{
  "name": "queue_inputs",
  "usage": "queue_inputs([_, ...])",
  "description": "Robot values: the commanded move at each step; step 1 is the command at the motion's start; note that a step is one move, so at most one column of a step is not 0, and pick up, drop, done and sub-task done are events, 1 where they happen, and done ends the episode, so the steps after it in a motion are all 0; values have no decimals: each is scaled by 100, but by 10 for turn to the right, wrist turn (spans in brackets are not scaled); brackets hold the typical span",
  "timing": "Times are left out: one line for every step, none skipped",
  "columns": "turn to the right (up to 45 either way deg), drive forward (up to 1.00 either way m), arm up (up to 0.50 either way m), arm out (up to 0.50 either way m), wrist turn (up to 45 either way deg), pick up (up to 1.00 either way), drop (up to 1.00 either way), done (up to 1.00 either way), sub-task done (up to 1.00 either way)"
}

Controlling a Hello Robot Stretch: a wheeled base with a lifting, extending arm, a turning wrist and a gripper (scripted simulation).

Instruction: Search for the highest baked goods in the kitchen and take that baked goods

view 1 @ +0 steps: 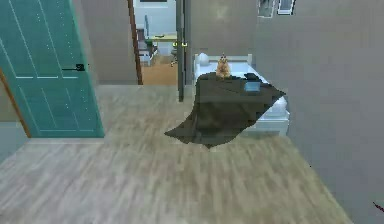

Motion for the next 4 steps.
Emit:
queue_inputs([-450,0,0,0,0,0,0,0,0])
queue_inputs([0,100,0,0,0,0,0,0,0])
queue_inputs([0,100,0,0,0,0,0,0,0])
queue_inputs([0,50,0,0,0,0,0,0,0])
